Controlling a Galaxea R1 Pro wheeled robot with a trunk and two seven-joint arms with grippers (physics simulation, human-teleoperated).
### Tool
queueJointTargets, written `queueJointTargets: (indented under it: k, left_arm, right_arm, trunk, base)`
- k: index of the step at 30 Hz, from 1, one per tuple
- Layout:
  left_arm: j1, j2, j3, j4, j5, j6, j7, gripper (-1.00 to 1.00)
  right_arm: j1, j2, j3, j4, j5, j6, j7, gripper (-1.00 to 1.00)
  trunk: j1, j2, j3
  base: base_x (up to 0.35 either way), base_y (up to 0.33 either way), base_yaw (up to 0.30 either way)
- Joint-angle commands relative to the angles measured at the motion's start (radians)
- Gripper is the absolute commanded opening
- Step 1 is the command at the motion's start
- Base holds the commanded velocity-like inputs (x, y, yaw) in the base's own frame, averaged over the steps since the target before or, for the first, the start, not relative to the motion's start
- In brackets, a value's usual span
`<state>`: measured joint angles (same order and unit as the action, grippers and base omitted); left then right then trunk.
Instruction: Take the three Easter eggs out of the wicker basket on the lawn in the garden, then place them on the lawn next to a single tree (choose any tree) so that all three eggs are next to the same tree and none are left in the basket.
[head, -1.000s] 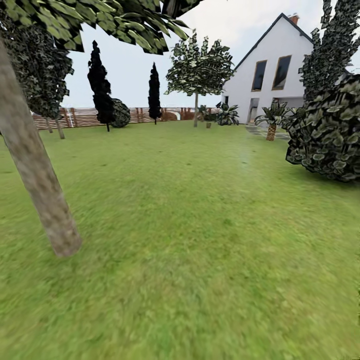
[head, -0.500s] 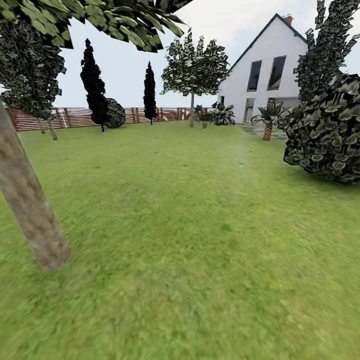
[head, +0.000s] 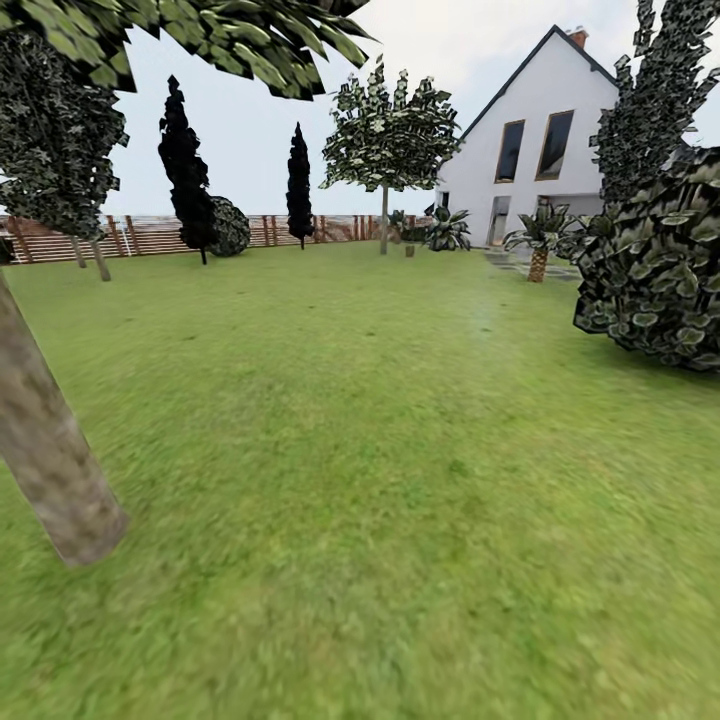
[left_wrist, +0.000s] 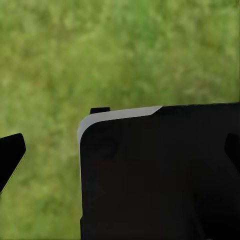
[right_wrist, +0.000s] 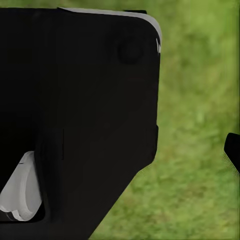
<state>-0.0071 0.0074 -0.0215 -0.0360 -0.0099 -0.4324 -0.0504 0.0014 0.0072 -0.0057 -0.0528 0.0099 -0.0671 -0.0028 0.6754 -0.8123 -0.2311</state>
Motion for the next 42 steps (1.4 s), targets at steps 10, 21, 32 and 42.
queueJointTargets:
  k: [10,21,32,42]
  left_arm:
    - [-0.001,0.001,-0.002,0.000,-0.001,-0.003,-0.002,1.00]
    - [-0.001,0.002,-0.002,0.001,-0.001,-0.004,-0.002,1.00]
    - [-0.001,0.002,-0.002,0.001,-0.001,-0.005,-0.002,1.00]
    - [-0.001,0.001,-0.002,0.001,-0.001,-0.004,-0.002,1.00]
  right_arm:
    - [0.000,0.000,-0.001,-0.001,0.002,-0.002,0.000,1.00]
    - [0.000,0.000,0.000,-0.001,0.000,-0.002,0.000,1.00]
    - [0.000,0.000,0.000,-0.001,0.000,-0.002,0.000,1.00]
    - [0.000,0.000,-0.001,-0.001,0.000,-0.002,0.000,1.00]
  trunk:
    - [0.001,-0.001,-0.001]
    - [0.001,-0.001,-0.001]
    - [0.001,-0.001,-0.001]
    - [0.001,-0.001,-0.001]
  base:
    - [0.337,0.000,0.000]
    - [0.331,0.000,0.000]
    - [0.327,0.000,0.000]
    - [0.325,0.000,0.000]
